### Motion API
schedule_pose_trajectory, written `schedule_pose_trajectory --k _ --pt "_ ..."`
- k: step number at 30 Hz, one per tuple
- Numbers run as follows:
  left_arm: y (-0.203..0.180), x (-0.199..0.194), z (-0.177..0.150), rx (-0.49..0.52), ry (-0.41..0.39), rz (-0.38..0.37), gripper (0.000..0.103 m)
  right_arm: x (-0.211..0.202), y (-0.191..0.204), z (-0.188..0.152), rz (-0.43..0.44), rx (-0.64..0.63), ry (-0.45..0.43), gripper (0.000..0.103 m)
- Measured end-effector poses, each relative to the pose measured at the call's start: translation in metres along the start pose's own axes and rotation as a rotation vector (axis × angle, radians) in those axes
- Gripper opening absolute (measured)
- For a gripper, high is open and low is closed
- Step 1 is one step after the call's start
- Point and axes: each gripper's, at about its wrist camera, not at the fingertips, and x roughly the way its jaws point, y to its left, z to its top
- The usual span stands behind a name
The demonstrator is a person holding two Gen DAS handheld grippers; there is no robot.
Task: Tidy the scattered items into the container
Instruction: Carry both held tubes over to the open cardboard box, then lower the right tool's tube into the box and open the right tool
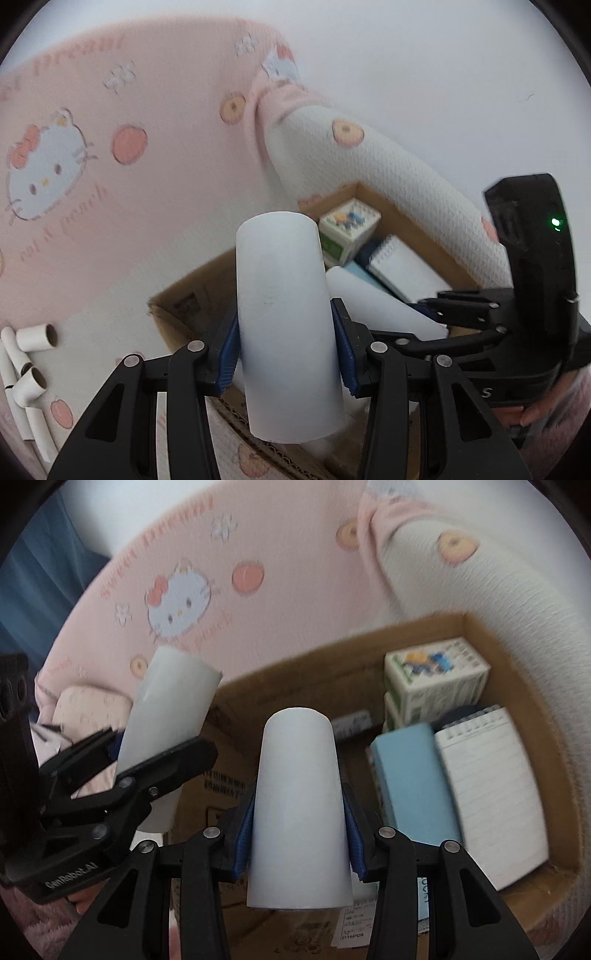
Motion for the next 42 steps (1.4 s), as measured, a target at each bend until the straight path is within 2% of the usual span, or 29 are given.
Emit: schedule_pose_trajectory --k 2,4,10,12,15,17,21,27,35,42 --pt "-0.001 0.014 0.003 0.011 0.088 0.015 0.049 0.012 -0.005 0.003 -0.006 0.016 0.051 0.04" --pt "0.001 0.021 0.006 0.001 0.128 0.02 0.049 0.022 -0.007 0.005 -0.019 0.004 0.087 0.04" --pt "0.012 0.039 0.017 -0.071 0.28 -0.066 0.049 0.047 -0.007 0.011 -0.053 0.005 0.17 0.04" --pt "0.014 0.044 0.02 -0.084 0.32 -0.067 0.049 0.057 -0.005 0.012 -0.064 0.004 0.207 0.04" --pt "0.018 0.051 0.021 -0.065 0.338 -0.019 0.049 0.075 -0.004 0.015 -0.076 0.031 0.282 0.04" --pt "0.021 0.054 0.021 -0.056 0.336 0.0 0.049 0.085 -0.002 0.018 -0.079 0.032 0.301 0.04" --pt "0.028 0.054 0.024 -0.058 0.335 -0.015 0.049 0.103 -0.001 0.02 -0.039 0.051 0.322 0.04" --pt "0.029 0.052 0.028 -0.037 0.329 -0.013 0.048 0.135 -0.003 0.019 -0.053 0.063 0.389 0.04" --pt "0.032 0.051 0.028 -0.036 0.335 0.01 0.047 0.159 -0.004 0.015 0.022 0.113 0.456 0.04" --pt "0.031 0.051 0.028 -0.033 0.336 0.035 0.047 0.186 -0.004 0.007 -0.019 0.128 0.568 0.039"
